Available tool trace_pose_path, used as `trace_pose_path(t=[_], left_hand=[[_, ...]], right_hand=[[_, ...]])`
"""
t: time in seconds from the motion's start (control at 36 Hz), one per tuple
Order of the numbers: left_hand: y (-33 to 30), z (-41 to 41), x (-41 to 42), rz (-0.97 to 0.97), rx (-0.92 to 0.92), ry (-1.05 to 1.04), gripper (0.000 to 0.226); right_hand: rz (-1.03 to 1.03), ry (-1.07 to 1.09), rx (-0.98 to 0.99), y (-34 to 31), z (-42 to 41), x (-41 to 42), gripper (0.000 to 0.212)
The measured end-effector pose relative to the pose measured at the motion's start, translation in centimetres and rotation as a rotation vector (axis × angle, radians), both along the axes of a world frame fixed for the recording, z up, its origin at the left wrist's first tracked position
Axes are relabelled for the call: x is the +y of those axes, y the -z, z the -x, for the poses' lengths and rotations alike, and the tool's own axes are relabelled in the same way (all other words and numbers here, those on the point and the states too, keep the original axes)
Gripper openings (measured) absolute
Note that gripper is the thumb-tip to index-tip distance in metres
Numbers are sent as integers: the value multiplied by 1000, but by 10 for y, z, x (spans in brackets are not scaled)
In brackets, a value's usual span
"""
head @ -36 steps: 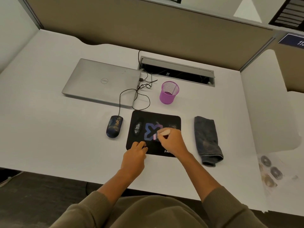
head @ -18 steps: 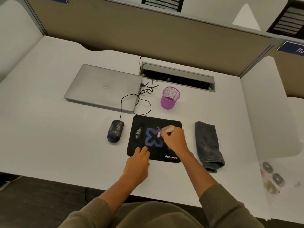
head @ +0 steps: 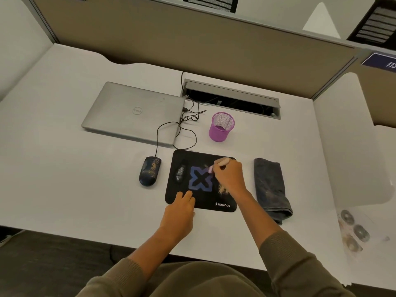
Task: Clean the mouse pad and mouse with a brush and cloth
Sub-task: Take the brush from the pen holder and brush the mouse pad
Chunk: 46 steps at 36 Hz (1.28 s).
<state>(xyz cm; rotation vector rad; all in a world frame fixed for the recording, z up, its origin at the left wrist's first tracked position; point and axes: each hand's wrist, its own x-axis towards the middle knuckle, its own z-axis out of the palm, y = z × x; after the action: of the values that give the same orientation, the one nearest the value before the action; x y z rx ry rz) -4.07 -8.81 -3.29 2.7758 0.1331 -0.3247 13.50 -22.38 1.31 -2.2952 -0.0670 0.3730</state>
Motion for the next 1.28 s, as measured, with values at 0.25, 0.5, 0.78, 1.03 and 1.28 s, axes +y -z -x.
trace_pose_path(t=[0.25, 0.5, 0.78, 1.03, 1.28], left_hand=[[-8, -11, 2, 17, 18, -9, 31], [-6, -16, 4, 3, 41, 17, 29], [-4, -23, 11, -21, 31, 63, 22], [-5, -26, 12, -26, 20, 76, 24], [-7, -28, 11, -22, 31, 63, 26]], right_hand=[[20, -34, -56, -4, -7, 14, 11], [92, -11, -79, -3, -26, 6, 13], [165, -91, 0, -2, -30, 9, 9], [162, -202, 90, -4, -22, 21, 13], [21, -152, 82, -9, -22, 19, 6]])
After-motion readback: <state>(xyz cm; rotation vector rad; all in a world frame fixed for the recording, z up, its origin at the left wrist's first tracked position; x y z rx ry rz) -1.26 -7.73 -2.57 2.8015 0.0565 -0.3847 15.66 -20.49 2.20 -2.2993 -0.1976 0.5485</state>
